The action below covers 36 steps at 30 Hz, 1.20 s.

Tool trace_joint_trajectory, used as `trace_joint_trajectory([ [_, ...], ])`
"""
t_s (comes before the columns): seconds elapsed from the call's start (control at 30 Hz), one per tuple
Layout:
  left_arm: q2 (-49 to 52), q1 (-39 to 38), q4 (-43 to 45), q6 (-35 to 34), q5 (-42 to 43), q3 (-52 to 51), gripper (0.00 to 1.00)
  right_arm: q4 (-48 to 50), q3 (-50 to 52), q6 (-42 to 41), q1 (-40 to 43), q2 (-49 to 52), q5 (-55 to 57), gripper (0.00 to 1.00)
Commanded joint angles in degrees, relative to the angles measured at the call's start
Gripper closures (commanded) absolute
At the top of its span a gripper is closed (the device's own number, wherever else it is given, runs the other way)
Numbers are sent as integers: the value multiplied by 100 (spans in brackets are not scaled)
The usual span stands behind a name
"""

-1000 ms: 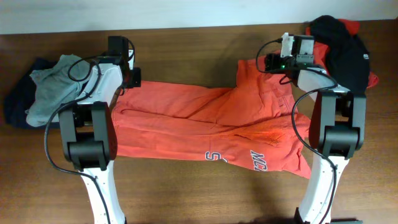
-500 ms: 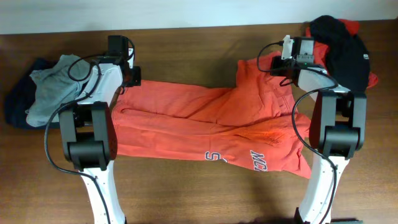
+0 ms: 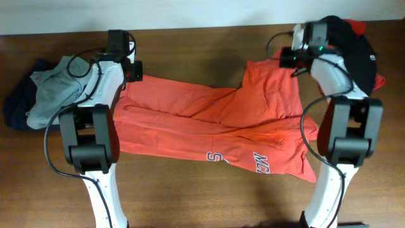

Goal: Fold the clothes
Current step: 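Fold the top edge down toward the viewer with both grippers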

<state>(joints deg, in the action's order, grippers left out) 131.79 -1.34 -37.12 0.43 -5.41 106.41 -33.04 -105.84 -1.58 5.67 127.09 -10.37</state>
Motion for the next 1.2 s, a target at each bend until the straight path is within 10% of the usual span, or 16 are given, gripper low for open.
trace_joint_trajectory([
  [0.0, -404, -26, -138, -39, -42, 286, 100, -581, -656, 245, -2, -577, -227, 96],
  [0.5, -1032, 236, -994, -39, -42, 321, 100, -4297, -1294, 245, 435, -1283, -455, 96],
  [1.17, -1027, 549, -1947, -37, -44, 313, 100, -5215, -662, 417, 1086, -1283, -702, 96],
])
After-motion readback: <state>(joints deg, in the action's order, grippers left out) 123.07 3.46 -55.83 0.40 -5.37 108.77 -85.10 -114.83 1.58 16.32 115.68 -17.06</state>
